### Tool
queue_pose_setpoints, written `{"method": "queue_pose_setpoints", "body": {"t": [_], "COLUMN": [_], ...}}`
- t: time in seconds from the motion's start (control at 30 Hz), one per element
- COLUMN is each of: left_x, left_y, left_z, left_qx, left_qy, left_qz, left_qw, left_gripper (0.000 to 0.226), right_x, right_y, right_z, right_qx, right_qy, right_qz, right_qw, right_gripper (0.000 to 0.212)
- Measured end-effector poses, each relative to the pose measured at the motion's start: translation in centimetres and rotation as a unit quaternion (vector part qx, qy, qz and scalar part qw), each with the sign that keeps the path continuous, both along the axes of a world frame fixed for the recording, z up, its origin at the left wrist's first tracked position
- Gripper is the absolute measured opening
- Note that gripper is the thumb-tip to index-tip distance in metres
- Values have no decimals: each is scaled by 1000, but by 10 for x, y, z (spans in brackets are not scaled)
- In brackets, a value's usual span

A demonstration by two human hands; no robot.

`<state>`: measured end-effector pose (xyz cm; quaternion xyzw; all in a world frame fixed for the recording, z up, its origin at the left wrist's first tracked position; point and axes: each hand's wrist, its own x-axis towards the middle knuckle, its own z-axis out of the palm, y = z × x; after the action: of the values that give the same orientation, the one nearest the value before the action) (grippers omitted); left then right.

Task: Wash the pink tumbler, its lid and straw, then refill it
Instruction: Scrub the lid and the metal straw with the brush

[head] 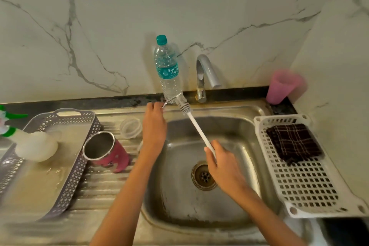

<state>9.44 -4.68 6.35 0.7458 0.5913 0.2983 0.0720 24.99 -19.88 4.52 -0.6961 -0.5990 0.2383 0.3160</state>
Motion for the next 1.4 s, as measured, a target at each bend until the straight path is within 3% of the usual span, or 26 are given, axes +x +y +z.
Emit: {"method": "queue_pose_setpoints", "body": {"t": [0.1, 0.23, 0.4, 0.53, 0.67, 0.8, 0.97, 1.03, 1.13, 1.27, 1.4], "left_x": [9, 16, 10, 2, -10, -17, -25, -27, -25, -25, -25], "left_y": [-34, -66, -88, -93, -99, -99, -101, -99, -97, -96, -93], "left_z": [-10, -20, -22, -17, -19, -22, -25, -26, -21, -18, -22], "left_qx": [-49, -106, -157, -179, -186, -196, -208, -222, -270, -306, -292], "left_qy": [-94, -147, -155, -147, -181, -194, -249, -280, -374, -478, -500], "left_qz": [0, 5, 27, 30, 34, 27, 16, 15, 2, 6, 32], "left_qw": [994, 983, 975, 972, 965, 961, 946, 934, 887, 823, 815], "left_gripper": [24, 27, 27, 27, 27, 23, 23, 22, 18, 10, 14], "right_x": [-1, -7, 3, -15, 1, -20, -5, -13, -27, -31, -50], "right_y": [-17, -43, -55, -66, -55, -69, -60, -64, -68, -54, -51], "right_z": [-1, -1, 6, 9, 19, 24, 20, 19, 14, 14, 22], "right_qx": [-22, -32, -59, -76, -94, -73, -76, -50, -46, -26, -35], "right_qy": [-61, -133, -170, -215, -175, -230, -203, -211, -232, -147, -56], "right_qz": [1, -9, -64, 8, -87, 16, -78, -31, -7, -57, -53], "right_qw": [998, 991, 982, 974, 976, 970, 973, 976, 972, 987, 996], "right_gripper": [18, 28, 34, 33, 34, 29, 32, 28, 30, 32, 32]}}
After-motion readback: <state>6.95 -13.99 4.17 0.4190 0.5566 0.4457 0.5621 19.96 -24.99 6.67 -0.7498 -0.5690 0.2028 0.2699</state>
